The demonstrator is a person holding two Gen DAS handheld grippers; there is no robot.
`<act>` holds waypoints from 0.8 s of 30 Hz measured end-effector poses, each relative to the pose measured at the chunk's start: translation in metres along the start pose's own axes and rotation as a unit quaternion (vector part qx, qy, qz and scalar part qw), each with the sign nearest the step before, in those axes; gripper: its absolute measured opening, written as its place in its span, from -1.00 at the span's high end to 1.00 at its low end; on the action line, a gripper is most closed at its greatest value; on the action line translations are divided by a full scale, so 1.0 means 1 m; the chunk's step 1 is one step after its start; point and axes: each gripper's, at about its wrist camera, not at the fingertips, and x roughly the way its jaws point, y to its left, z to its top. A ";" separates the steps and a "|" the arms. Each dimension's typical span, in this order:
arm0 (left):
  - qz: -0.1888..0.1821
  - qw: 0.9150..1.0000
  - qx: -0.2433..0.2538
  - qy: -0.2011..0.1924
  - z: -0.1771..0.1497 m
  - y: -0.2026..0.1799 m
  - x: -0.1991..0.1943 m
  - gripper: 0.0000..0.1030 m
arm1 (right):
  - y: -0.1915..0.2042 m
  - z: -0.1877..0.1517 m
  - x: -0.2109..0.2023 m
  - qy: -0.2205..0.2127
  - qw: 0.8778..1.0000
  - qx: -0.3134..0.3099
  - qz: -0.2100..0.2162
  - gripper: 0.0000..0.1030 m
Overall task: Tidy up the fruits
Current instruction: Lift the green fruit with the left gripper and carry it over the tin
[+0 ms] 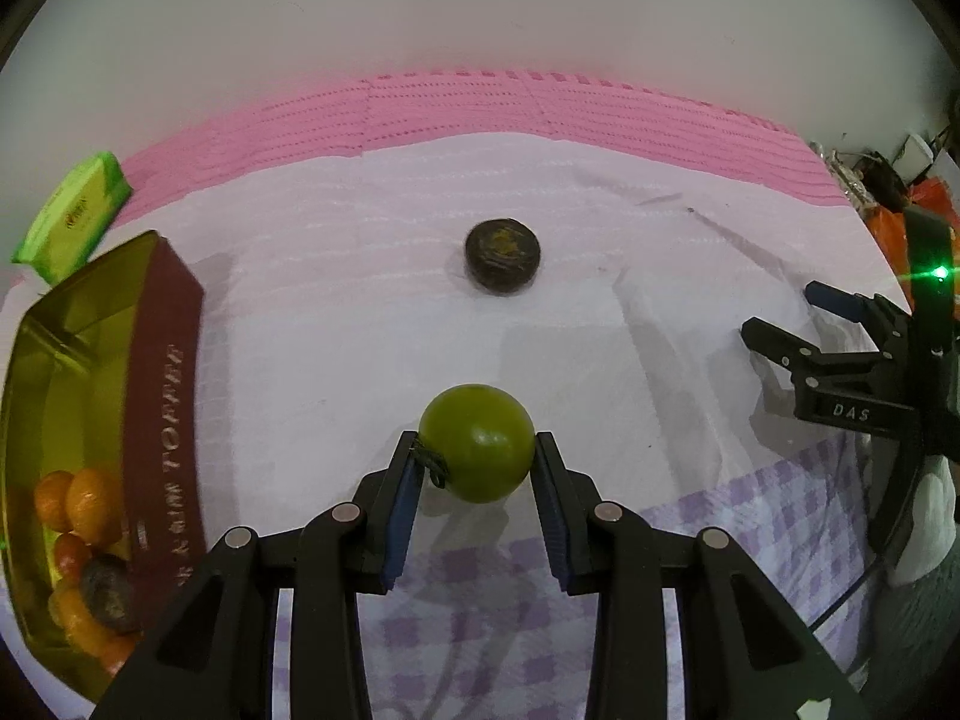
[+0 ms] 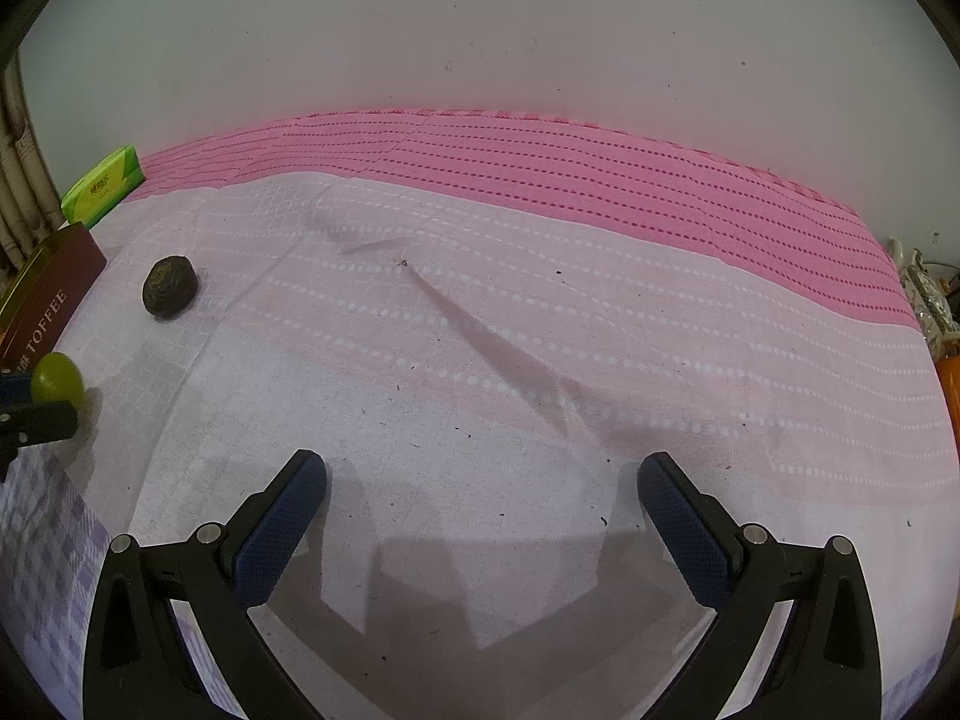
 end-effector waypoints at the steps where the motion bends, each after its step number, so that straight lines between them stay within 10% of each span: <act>1: 0.002 1.000 -0.001 -0.002 -0.001 0.002 -0.002 0.36 | 0.000 0.000 0.000 0.000 1.000 0.000 0.000 -1.00; 24: 0.061 0.995 -0.067 -0.035 -0.024 0.101 -0.085 0.36 | 0.001 0.001 0.000 0.000 1.000 0.000 0.001 -1.00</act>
